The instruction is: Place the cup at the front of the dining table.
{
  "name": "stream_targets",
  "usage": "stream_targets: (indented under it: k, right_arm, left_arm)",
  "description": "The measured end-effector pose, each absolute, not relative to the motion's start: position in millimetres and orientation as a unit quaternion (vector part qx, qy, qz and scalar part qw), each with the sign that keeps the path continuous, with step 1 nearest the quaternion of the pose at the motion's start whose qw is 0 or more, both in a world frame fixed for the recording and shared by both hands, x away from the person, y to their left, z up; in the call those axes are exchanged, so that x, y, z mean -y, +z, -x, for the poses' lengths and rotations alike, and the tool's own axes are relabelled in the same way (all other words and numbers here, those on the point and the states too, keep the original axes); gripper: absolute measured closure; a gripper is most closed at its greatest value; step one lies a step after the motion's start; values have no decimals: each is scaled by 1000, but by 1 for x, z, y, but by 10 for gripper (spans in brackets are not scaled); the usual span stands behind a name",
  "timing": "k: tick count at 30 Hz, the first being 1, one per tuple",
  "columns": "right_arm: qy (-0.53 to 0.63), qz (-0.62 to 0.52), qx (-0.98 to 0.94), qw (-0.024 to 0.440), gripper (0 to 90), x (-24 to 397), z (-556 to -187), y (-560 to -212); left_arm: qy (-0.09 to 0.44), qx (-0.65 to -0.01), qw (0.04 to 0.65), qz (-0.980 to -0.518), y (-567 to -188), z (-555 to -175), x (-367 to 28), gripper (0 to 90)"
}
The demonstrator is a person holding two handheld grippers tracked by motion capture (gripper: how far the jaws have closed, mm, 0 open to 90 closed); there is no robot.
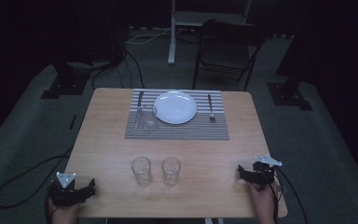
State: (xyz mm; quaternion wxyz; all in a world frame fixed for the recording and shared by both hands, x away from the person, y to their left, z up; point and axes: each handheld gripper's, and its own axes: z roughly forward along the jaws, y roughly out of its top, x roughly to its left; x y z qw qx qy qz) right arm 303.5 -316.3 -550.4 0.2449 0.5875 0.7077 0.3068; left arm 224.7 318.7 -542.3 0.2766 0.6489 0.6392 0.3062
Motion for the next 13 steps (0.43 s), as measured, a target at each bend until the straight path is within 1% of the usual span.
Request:
stream_targets:
  k: [4,6,13]
  right_arm:
    - [307,-587,-708,245,127,316,-304,-550]
    - [307,-587,-708,245,127,316,-304,-550]
    - [307,-587,-708,245,127,316,-304,-550]
  left_arm:
    - [298,-644,301,-637,-543,-226,-323,3]
    - [304,-649,298,-631,-544,-226,-325,3]
    - [311,-646,279,-639,-546,-227,-323,3]
